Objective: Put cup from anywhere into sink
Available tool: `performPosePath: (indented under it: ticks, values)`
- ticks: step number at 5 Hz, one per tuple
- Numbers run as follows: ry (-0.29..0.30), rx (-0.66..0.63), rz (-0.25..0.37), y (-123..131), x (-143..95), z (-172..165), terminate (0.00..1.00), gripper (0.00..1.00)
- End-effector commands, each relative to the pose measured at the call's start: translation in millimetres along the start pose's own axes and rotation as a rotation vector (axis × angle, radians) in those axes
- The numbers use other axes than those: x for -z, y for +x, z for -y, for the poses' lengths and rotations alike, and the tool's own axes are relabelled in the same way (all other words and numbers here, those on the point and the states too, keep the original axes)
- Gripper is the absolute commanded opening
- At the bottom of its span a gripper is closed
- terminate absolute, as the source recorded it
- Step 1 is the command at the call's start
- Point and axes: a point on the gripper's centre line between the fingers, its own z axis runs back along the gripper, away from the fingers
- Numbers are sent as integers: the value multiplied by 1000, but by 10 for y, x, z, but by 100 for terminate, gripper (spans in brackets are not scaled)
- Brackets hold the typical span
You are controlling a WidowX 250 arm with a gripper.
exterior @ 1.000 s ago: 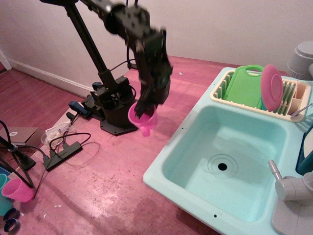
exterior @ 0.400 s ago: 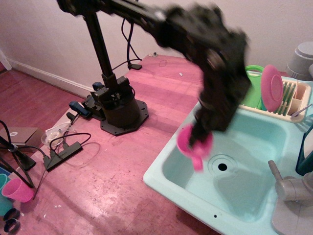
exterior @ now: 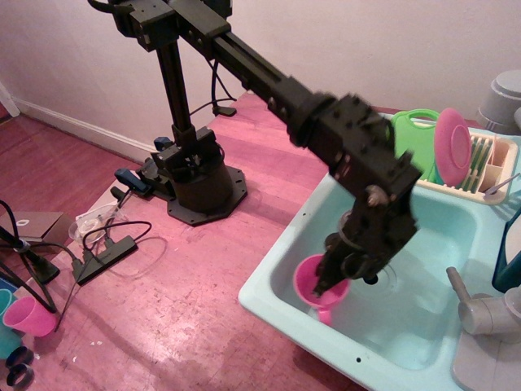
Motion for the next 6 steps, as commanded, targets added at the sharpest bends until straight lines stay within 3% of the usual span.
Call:
performPosePath:
  ticks: [1, 2, 3, 4, 5, 6]
  values:
    - [-12, -31, 102, -100, -267, -163, 0, 100]
    - [0, -25, 126, -13, -397, -214, 0, 100]
    - [34, -22, 201, 28, -696, -306, 0, 100]
    - [113, -24, 273, -11, -1183, -421, 0, 100]
    - [155, -30, 250, -180, -1373, -393, 0, 100]
    - [144, -9, 231, -296, -1323, -401, 100, 100]
